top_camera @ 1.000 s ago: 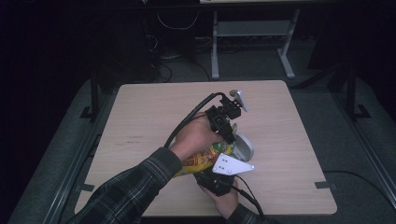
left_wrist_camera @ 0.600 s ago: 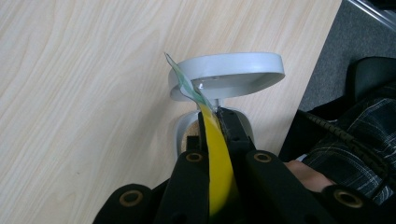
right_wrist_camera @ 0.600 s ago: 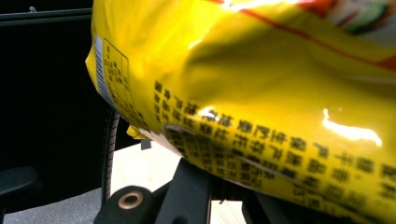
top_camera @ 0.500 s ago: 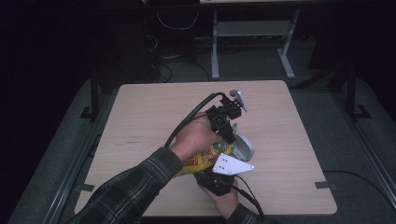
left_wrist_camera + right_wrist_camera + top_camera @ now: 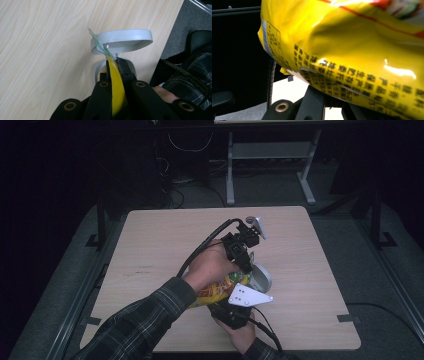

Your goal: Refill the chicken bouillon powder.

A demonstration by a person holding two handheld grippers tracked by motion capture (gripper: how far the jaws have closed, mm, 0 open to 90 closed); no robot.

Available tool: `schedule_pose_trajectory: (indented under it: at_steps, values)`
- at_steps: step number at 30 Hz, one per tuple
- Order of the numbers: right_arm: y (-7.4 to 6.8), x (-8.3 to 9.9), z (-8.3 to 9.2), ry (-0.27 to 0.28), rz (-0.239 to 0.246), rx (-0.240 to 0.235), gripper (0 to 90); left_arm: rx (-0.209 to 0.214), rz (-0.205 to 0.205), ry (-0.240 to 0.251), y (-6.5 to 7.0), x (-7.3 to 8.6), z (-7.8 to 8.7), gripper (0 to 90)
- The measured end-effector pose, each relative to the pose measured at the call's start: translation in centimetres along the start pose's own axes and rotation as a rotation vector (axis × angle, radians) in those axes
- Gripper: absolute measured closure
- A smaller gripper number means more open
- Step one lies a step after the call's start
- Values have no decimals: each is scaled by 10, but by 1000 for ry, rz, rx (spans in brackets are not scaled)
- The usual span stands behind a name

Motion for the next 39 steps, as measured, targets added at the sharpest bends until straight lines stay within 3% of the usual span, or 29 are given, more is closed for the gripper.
schedule_pose_trajectory:
  at_steps: [39]
  values:
    - [1, -1, 0, 4, -9, -10, 900, -5, 5, -2, 0, -1, -1, 899]
Point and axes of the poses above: each handheld gripper's, and its own axes: z roughly backward along the jaws, x roughly out of its underside, y roughly to its right, the point moved 3 cm from there along -z, roughly forward along the jaws, and after that the axes turned 1 degree about z, right-handed, at the moved point
